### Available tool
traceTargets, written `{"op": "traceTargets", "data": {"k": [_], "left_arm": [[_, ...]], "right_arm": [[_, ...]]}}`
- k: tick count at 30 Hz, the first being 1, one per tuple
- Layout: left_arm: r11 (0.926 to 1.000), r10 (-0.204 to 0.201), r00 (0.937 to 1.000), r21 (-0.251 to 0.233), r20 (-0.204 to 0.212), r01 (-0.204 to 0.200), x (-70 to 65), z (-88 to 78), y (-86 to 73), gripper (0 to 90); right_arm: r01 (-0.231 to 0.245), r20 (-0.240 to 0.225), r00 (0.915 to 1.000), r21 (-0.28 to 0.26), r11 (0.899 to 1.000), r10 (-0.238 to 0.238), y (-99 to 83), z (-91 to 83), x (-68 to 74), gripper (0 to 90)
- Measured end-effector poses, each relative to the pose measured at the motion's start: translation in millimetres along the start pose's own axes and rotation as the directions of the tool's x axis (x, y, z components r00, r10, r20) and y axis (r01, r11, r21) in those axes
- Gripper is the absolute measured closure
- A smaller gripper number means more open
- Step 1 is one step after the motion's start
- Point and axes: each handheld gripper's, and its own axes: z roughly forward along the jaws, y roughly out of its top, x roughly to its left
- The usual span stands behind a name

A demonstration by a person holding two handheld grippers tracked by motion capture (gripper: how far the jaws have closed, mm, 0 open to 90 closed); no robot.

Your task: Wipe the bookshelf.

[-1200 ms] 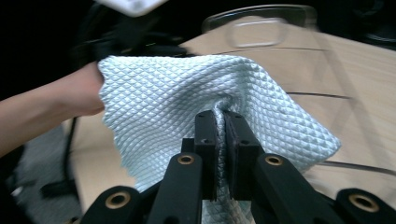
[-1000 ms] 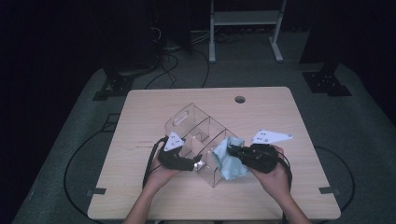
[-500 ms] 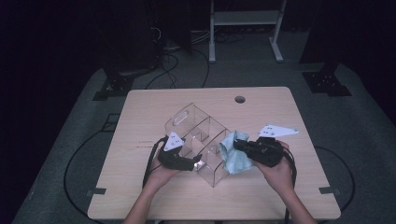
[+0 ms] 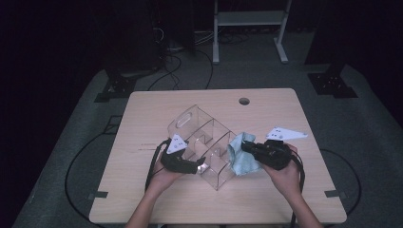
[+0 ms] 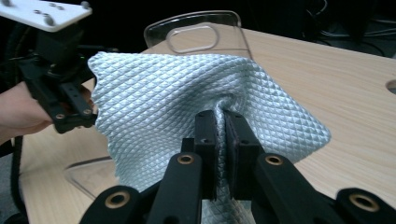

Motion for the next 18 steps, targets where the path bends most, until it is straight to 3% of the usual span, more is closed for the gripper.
{"op": "traceTargets", "data": {"k": [8,18], "left_arm": [[1.0,0.001,1.0,0.004,-0.001,-0.001,-0.1,0.0,0.5,8.4],[1.0,-0.001,1.0,0.0,-0.001,0.001,0.3,0.3,0.2,8.4]], "right_arm": [[-0.058,0.013,0.9982,-0.002,0.998,0.059,-21.0,-2.4,-12.3,83.8],[-0.079,0.022,0.9968,0.114,0.99,0.077,-48.7,19.0,-18.6,83.7]]}}
